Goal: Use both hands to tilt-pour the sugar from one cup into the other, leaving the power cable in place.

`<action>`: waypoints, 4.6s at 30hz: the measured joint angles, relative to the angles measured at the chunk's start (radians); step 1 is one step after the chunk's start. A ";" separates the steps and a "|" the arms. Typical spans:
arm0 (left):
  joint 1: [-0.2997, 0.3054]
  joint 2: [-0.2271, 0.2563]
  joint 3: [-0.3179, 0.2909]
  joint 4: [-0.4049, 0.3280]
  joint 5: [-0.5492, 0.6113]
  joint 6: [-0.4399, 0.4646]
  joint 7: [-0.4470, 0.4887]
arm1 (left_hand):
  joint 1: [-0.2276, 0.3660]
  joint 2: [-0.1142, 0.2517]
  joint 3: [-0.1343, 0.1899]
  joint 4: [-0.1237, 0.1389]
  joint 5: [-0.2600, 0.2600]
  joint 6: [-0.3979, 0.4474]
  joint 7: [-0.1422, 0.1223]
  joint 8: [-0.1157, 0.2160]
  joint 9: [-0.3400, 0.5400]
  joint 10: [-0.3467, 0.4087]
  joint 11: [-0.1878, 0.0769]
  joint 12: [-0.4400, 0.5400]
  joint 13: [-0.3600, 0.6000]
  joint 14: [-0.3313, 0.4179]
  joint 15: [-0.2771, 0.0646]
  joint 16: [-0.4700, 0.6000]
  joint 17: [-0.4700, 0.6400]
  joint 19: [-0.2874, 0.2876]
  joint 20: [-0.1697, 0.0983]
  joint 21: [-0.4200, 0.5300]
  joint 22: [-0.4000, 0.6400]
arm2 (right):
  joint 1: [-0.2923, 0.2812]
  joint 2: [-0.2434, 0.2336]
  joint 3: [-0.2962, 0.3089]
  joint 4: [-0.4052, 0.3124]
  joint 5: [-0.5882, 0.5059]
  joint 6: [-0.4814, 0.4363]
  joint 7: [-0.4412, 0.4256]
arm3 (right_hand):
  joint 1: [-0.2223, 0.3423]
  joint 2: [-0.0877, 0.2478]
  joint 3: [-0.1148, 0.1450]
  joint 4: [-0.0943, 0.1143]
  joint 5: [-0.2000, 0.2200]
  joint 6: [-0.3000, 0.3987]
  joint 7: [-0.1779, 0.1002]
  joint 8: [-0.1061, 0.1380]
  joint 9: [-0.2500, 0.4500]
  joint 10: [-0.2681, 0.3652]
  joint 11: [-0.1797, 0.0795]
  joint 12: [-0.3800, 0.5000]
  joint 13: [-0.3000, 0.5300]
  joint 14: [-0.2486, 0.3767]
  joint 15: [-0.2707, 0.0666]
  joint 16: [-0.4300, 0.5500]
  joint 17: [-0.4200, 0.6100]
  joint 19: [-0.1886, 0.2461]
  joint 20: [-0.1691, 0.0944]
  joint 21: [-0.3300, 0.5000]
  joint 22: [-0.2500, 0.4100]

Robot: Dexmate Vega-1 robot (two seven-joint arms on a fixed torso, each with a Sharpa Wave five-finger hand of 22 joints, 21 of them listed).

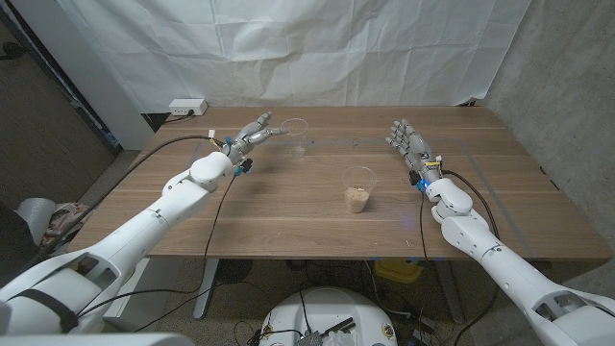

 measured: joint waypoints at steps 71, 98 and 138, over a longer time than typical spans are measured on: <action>-0.237 -0.203 0.165 0.381 0.120 -0.041 -0.041 | 0.297 0.099 -0.153 0.007 -0.071 0.445 -0.094 0.249 0.010 0.478 -0.142 0.234 -0.012 0.510 -0.131 0.139 0.001 0.377 -0.040 0.125 0.009 | -0.045 -0.006 0.034 -0.026 0.016 0.037 -0.027 | -0.016 -0.005 0.000 0.000 -0.008 0.016 -0.002 -0.008 0.000 0.025 0.011 -0.004 0.000 0.005 0.005 0.004 0.000 0.000 0.000 0.000 0.000; -0.225 -0.216 0.135 0.431 0.056 -0.146 -0.083 | 0.355 0.142 -0.173 0.015 -0.075 0.567 -0.115 0.312 0.029 0.577 -0.166 0.238 0.025 0.569 -0.135 0.203 0.051 0.416 -0.058 0.166 0.026 | -0.131 -0.047 0.031 -0.131 -0.075 0.072 -0.100 | 0.004 -0.136 -0.036 -0.083 -0.015 0.012 0.012 -0.019 0.000 0.019 0.027 -0.016 0.005 0.027 0.034 0.004 -0.005 0.010 0.037 0.000 0.000; -0.304 -0.274 0.155 0.596 0.045 -0.251 -0.167 | 0.344 0.152 -0.201 0.018 -0.075 0.532 -0.111 0.302 0.039 0.536 -0.160 0.216 0.052 0.532 -0.133 0.203 0.060 0.388 -0.062 0.166 0.028 | -0.404 -0.161 0.008 -0.459 -0.423 -0.029 -0.388 | -0.009 -0.333 -0.170 -0.153 0.031 -0.110 0.037 -0.038 0.010 -0.097 0.008 -0.031 0.011 -0.028 0.044 0.000 0.003 -0.029 0.050 -0.005 0.000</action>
